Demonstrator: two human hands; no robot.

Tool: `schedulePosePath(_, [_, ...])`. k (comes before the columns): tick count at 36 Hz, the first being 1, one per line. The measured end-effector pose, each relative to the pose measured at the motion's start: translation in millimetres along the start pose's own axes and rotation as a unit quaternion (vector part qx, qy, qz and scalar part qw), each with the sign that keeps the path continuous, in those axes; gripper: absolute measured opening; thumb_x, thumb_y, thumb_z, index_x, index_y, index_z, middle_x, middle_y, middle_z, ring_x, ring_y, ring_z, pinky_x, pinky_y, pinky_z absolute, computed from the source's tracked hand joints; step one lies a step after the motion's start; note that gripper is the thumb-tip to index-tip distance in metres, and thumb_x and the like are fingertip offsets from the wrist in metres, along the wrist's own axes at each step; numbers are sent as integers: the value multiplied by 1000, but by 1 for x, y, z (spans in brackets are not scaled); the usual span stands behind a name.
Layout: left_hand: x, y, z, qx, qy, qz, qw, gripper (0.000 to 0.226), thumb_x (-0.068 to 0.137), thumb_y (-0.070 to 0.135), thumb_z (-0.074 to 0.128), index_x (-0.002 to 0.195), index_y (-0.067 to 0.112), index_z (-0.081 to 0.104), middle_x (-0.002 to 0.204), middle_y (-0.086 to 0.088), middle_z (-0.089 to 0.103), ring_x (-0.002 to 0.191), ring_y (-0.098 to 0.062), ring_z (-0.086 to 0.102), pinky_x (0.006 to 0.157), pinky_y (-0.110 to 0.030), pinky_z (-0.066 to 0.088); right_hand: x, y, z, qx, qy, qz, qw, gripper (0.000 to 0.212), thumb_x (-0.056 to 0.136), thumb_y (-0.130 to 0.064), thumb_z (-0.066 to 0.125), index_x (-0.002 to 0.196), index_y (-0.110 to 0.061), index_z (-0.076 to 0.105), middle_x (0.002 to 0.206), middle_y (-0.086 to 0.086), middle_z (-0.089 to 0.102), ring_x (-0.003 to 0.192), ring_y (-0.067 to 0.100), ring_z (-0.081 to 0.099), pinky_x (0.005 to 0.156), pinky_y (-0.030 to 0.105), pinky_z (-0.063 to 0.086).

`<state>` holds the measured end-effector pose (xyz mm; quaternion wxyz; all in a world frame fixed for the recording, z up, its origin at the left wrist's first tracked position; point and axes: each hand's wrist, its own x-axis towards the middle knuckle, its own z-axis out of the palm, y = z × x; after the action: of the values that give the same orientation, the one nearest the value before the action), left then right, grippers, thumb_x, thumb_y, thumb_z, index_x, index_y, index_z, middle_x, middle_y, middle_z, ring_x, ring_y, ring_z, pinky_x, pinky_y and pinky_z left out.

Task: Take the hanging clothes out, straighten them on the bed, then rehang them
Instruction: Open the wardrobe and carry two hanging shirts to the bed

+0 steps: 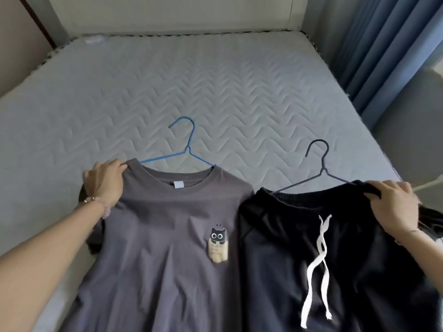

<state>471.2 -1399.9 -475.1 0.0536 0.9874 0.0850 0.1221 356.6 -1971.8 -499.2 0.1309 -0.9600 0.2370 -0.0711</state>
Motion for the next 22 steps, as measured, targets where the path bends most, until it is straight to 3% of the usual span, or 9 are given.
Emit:
schedulePosePath(4, [14,-5,33,3,-12,-9,1000,27,96,17,45,106,1,64,111,-29,60,106,-46,51,88,-49,38,8,11,30,-49,-20,7,999,51,83,-23,47,124,-7,71,127,22,67,126,43,46,106,54,36])
schedulePosePath(7, [8,-5,54,1,-79,-10,997,36,94,19,48,127,7,55,127,-26,54,118,-44,47,99,-47,35,1,3,43,-86,-84,15,993,50,91,-10,60,141,-11,58,146,16,56,139,39,39,114,52,31])
schedulePosePath(10, [-18,2,63,-37,-156,-6,987,43,95,18,47,136,6,46,136,-23,49,125,-39,45,104,-42,34,-19,-18,50,-22,-112,-26,993,48,87,-1,65,135,-6,63,131,22,66,123,42,57,102,47,44])
schedulePosePath(13, [-59,6,61,-107,-220,-11,969,41,94,16,48,134,7,48,134,-17,55,125,-33,48,104,-37,35,-46,-41,48,83,-156,9,984,33,92,-3,62,124,-8,71,114,18,75,106,36,69,86,39,49])
schedulePosePath(16, [-104,7,46,-184,-267,-71,943,33,93,15,48,125,9,56,121,-10,65,116,-28,57,97,-32,40,-82,-57,41,183,-206,48,960,26,95,-10,61,117,-12,74,107,11,77,106,27,70,93,36,49])
schedulePosePath(18, [-135,7,29,-239,-296,-118,917,26,92,12,50,116,7,61,113,-11,68,109,-27,61,89,-28,43,-112,-66,32,213,-245,50,944,24,94,-8,62,114,-15,73,92,3,77,97,24,70,82,30,49])
schedulePosePath(20, [-171,9,6,-323,-314,-170,877,20,93,5,48,108,3,61,103,-16,68,94,-27,65,75,-20,47,-145,-71,18,242,-297,53,922,24,95,-4,59,111,-17,71,84,-5,73,88,22,69,75,24,48])
schedulePosePath(22, [-211,8,-22,-399,-324,-222,828,17,96,4,43,104,6,58,96,-16,66,73,-14,66,62,-13,46,-180,-71,-2,282,-354,81,888,22,97,-1,56,108,-16,68,85,-2,72,86,22,67,75,26,49])
